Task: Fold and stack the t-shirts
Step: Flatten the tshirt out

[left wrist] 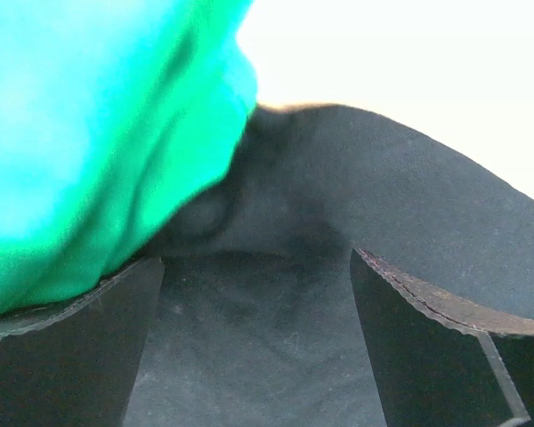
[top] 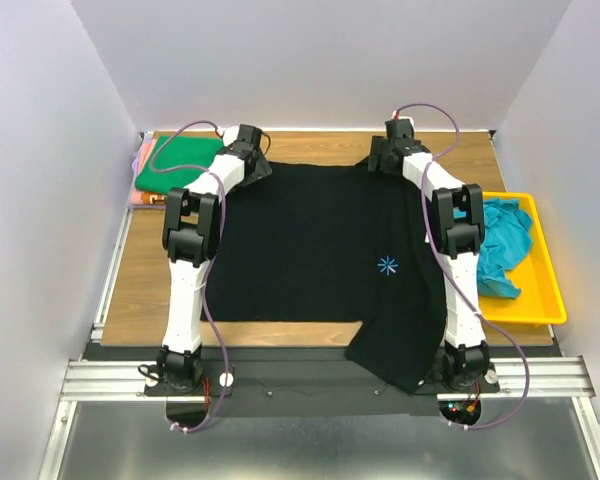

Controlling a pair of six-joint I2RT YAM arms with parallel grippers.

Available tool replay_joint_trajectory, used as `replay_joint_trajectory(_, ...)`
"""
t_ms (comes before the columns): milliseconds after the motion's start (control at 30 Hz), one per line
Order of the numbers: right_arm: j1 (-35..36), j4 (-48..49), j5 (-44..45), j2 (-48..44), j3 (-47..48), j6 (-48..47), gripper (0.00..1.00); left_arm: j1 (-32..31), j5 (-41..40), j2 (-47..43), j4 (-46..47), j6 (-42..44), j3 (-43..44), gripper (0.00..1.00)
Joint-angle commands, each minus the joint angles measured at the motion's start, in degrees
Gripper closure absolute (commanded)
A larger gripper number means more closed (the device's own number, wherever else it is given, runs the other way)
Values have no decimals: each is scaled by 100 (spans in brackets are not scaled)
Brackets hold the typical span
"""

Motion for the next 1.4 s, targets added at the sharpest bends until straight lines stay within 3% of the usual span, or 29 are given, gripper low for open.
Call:
replay_joint_trajectory(0, -49, -71, -225, 482, 497, -605, 0, 186, 36, 381, -285, 170, 599, 2)
replay_joint_trajectory(167, -75, -71, -961, 596, 920, -992, 0, 204, 132, 532, -356, 302, 1179, 2)
replay_joint_trajectory(300, -84, -71, -1420, 158, 824, -826, 0, 196, 431, 400, -382, 408, 1391, 2)
replay_joint_trajectory(500, -75, -89, -931, -1195, -45, -203, 0, -85, 746, -460, -171, 601, 997, 2)
replay_joint_trajectory(667, -84, -124, -658, -2678, -1869, 306, 0, -437, 933, -1699, 460, 628, -984, 2)
replay_joint_trajectory(833, -197, -194, -384, -3427, -3191, 1071, 0, -464, 872, -2648, 1041, 216, -2474, 2)
replay_joint_trajectory(1067, -593, -212, -472, -3255, -3879, 1609, 0, -455, 476, -2668, 1077, 135, -3205, 2)
replay_joint_trajectory(1367, -866, -212, -551, -2006, -2826, 1257, 0, -130, 273, -2132, 1042, -40, -3407, 2)
